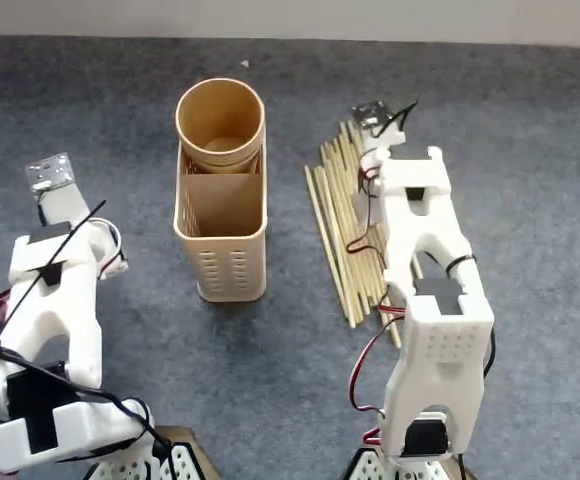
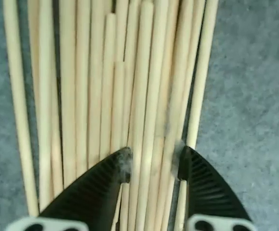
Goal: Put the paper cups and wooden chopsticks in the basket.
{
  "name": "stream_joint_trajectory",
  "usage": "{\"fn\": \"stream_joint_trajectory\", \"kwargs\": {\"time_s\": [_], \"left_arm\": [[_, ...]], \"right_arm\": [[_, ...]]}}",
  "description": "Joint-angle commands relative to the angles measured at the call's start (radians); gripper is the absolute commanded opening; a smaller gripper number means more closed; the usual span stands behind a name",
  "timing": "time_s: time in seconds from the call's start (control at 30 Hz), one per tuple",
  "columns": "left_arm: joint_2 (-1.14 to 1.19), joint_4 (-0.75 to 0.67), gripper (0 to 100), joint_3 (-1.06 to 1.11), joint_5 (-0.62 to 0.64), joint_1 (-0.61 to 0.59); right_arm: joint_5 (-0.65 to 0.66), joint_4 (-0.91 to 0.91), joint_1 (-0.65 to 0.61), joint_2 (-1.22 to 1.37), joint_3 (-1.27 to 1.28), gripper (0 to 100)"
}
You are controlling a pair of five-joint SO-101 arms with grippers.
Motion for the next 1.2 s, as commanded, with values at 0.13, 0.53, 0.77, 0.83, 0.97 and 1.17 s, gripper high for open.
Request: {"fn": "stream_joint_trajectory", "kwargs": {"time_s": [0.13, 0.53, 0.77, 0.83, 0.97, 1.17], "left_arm": [[-0.002, 0.009, 11, -0.025, 0.012, 0.051], [-0.002, 0.005, 11, 0.005, 0.009, 0.050], [-0.002, -0.029, 11, 0.016, 0.008, 0.050], [-0.002, -0.058, 11, 0.033, 0.008, 0.050], [-0.002, -0.074, 11, 0.041, 0.008, 0.050], [-0.002, -0.074, 11, 0.041, 0.008, 0.051]], "right_arm": [[-0.020, -0.064, -0.018, -0.061, 0.018, 17.3], [0.043, -0.059, -0.012, -0.019, 0.010, 2.3], [0.089, -0.033, 0.025, -0.064, -0.028, 2.2], [0.086, 0.008, 0.038, -0.111, -0.071, 2.2], [0.084, 0.104, 0.048, -0.234, -0.177, 0.4], [-0.020, 0.191, 0.038, -0.437, -0.274, 0.5]]}}
